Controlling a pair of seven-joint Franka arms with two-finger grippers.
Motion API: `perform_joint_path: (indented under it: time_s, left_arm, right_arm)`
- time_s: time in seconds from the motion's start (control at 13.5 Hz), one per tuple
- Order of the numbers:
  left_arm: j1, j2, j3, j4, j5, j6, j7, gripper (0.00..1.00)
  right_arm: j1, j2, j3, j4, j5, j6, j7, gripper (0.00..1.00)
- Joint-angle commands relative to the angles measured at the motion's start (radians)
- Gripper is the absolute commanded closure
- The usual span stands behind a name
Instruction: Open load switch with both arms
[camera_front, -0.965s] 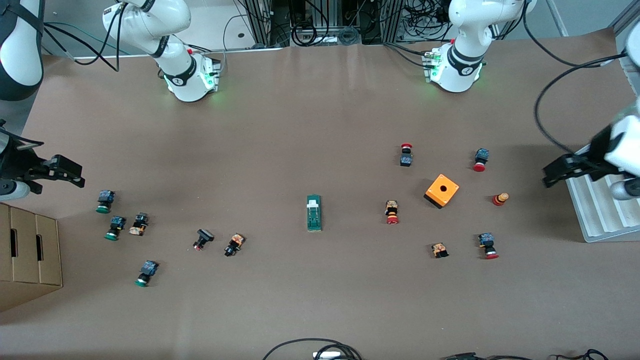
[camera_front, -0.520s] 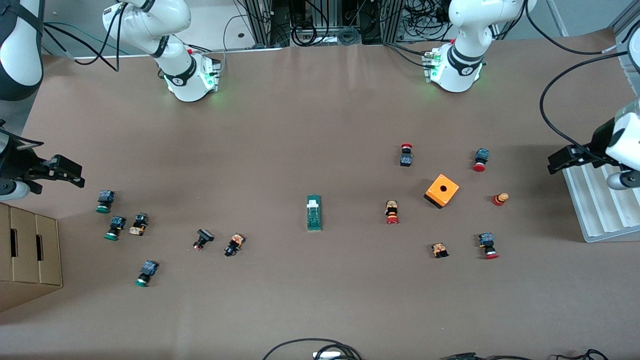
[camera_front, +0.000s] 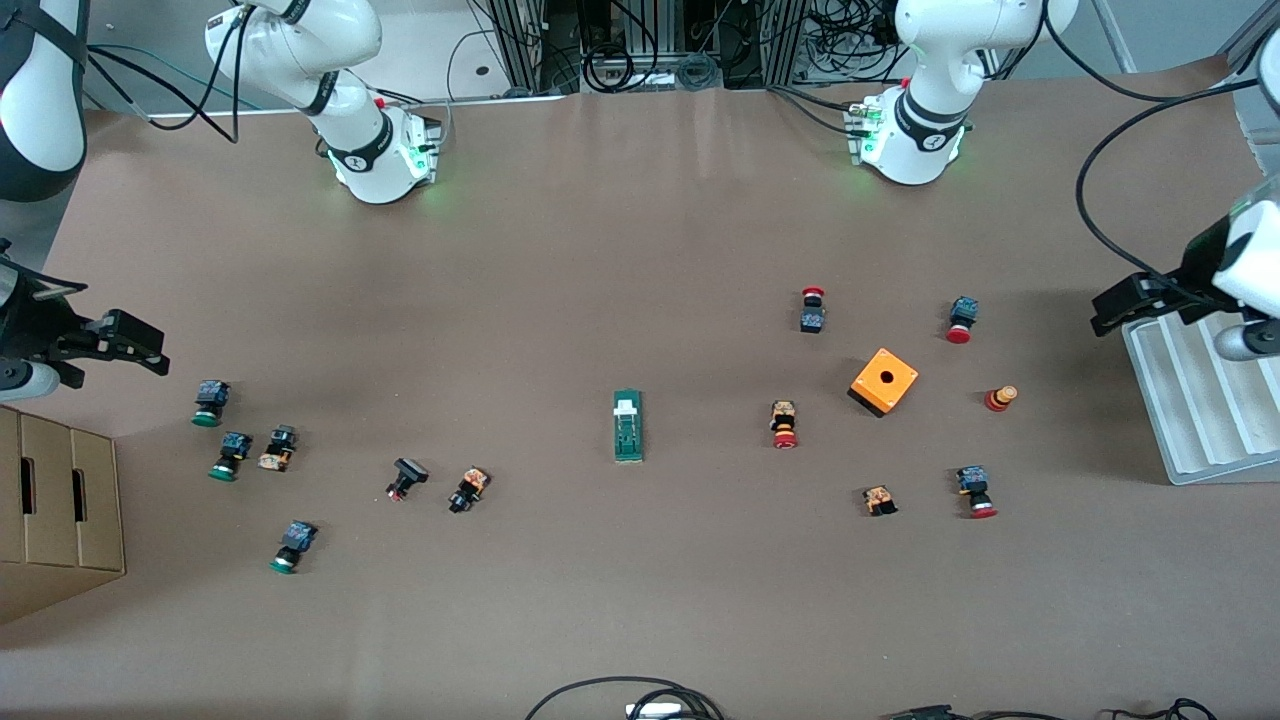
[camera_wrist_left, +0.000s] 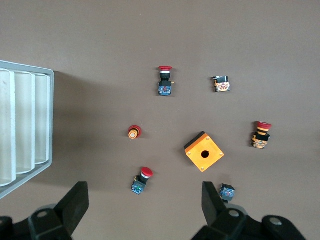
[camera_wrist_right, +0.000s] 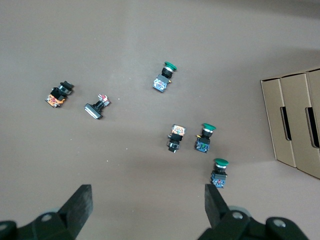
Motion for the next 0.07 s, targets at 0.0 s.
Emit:
perform_joint_path:
  time_s: [0.0]
  left_arm:
    - [0.011, -0.012, 0.005, 0.009, -0.029, -0.005, 0.019, 0.0]
  right_arm:
    - [0.006, 0.008, -0.002, 0.019, -0.02, 0.005, 0.002, 0.0]
